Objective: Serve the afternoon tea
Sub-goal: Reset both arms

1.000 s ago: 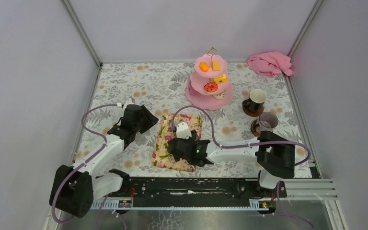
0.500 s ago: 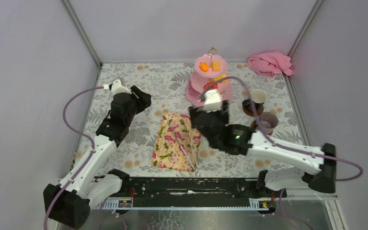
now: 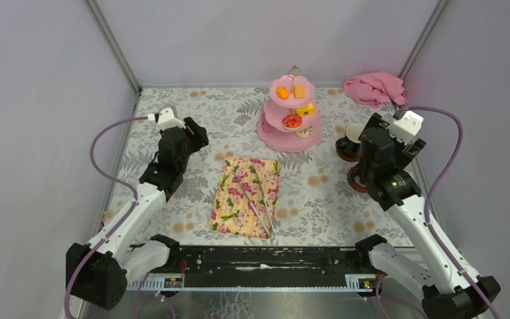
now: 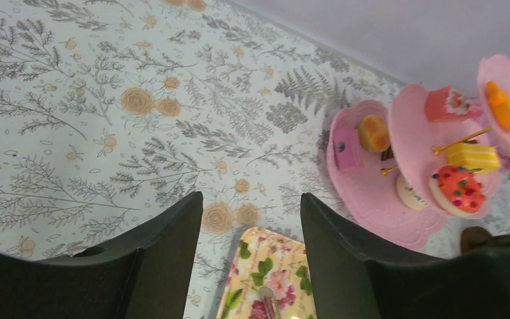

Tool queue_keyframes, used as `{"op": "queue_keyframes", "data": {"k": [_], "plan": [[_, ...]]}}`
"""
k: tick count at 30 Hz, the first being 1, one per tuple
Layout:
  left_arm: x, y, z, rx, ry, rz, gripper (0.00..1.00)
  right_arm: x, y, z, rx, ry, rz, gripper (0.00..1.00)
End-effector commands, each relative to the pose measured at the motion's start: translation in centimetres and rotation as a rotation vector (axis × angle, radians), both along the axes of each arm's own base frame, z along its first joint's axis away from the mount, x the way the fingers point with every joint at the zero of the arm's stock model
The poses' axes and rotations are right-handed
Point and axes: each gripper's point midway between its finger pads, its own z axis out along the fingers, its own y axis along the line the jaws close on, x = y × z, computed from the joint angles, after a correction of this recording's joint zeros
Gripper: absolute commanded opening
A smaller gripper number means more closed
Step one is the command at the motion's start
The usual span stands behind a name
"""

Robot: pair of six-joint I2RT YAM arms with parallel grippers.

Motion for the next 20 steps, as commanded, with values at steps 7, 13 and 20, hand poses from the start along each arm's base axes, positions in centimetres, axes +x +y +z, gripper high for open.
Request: {"op": "queue_keyframes", "data": {"k": [7, 13, 20], "plan": [[1.3, 0.3, -1.4, 0.094, -0.048, -0.005, 0.64, -0.2, -3.3, -1.1, 0.037, 0.0, -0.241, 0.99], [1.4, 0.3, -1.3, 0.09, -0.055, 0.0, 0.64, -0.8, -3.6, -0.8, 0.092, -0.035, -0.294, 1.0], [1.1, 0.6, -1.1, 0.09, -0.068, 0.012, 0.64, -0.4, -3.3, -0.8, 0.106, -0.013, -0.308, 0.99]]}}
